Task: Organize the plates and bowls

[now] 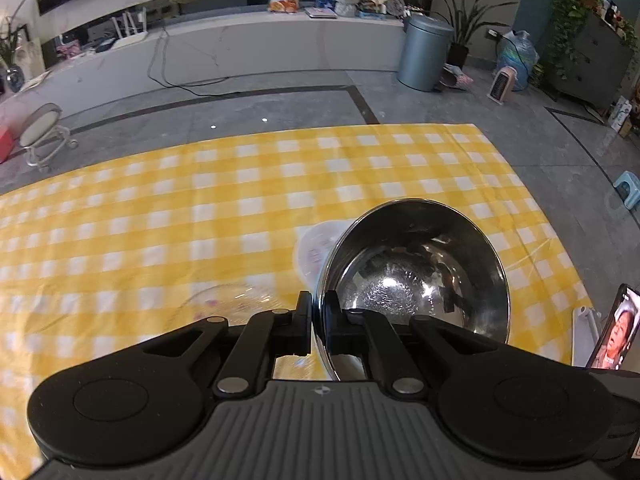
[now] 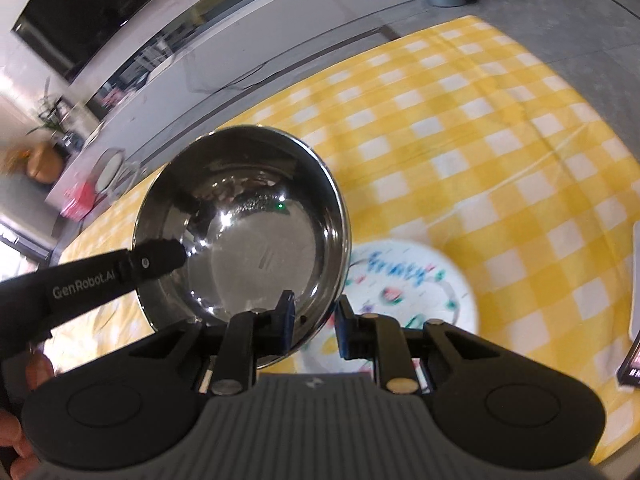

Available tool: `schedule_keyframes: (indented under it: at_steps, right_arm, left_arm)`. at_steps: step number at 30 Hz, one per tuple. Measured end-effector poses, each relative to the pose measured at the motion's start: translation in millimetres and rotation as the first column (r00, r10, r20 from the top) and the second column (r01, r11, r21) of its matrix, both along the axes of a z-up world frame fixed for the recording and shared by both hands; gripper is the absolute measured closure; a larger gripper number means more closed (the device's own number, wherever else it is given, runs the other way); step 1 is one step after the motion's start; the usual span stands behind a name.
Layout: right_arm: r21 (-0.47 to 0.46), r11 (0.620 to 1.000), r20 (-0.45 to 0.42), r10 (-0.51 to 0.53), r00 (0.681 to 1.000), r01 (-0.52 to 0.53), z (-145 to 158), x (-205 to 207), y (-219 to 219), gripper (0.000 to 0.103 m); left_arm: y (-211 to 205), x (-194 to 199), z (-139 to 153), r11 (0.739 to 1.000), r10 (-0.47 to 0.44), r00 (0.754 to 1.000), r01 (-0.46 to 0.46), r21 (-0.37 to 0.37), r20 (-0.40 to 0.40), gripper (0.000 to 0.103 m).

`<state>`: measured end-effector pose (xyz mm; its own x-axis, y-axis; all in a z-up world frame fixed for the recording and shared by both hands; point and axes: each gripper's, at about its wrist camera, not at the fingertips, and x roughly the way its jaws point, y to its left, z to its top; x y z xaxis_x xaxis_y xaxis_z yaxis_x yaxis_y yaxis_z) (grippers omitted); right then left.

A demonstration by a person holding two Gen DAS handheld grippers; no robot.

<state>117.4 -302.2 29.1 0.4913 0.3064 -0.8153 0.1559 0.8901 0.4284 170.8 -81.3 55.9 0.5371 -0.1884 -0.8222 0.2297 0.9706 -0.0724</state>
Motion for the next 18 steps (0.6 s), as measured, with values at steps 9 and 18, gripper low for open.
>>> schedule_keyframes:
  at_steps: [9,18]
  right_arm:
    - [-0.001,0.994,0.018,0.11,0.994,-0.11,25,-36,48,0.084]
    - [-0.021,0.978,-0.009,0.206,0.979,-0.206,40,-63,82,0.084]
  left_arm:
    - [47,-36,18,0.999,0.045,0.999,-0.045,-0.014,-0.004,0.098]
    - [88,-66,17,0.994,0.087,0.994,-0.091,-0.055,-0.073,0.098]
